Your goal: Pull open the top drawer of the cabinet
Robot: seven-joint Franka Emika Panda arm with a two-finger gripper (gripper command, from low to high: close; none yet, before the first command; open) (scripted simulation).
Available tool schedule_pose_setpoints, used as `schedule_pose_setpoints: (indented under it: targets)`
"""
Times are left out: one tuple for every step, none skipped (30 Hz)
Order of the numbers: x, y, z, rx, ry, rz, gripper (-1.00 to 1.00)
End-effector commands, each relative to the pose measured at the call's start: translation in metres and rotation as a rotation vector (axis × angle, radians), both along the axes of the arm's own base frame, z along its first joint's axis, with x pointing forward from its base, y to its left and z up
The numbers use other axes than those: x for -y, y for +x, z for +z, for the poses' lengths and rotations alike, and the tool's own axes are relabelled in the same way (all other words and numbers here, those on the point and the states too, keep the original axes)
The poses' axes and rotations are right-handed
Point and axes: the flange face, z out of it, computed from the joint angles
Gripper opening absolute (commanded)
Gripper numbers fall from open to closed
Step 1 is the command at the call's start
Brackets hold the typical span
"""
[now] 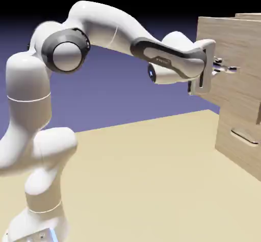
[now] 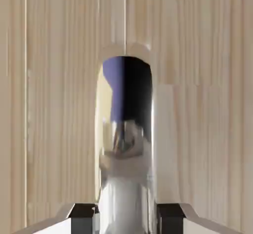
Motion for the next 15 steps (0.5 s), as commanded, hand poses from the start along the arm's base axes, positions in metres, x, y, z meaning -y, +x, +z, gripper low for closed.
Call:
schedule_pose_setpoints:
  targets:
    - [0.0,-0.001,-0.001,0.0,-0.004,0.001,-1.0]
    - [0.0,-0.003,-0.001,-0.001,-0.003,0.001,-1.0]
    - [0.0,-0.004,-0.001,-0.001,-0.003,0.001,-1.0]
    - [0.0,-0.005,-0.001,0.0,-0.003,0.001,-1.0]
    - [0.0,-0.006,0.0,0.002,-0.004,0.001,-1.0]
    - [0.0,-0.007,0.002,0.004,-0.004,0.001,-1.0]
    - [0.0,-0.008,0.003,0.006,-0.005,0.001,-1.0]
    - [0.0,-0.008,0.004,0.008,-0.005,0.001,-1.0]
    - [0.0,-0.009,0.004,0.008,-0.005,0.001,-1.0]
    - [0.0,-0.009,0.004,0.008,-0.005,0.001,-1.0]
    - [0.0,-0.011,0.003,0.007,-0.005,0.001,-1.0]
    - [0.0,-0.013,0.002,0.005,-0.004,0.001,-1.0]
    - [0.0,-0.017,0.001,0.004,-0.004,0.001,-1.0]
    - [0.0,-0.022,0.001,0.004,-0.004,0.001,-1.0]
    - [0.0,-0.028,0.001,0.004,-0.004,0.001,-1.0]
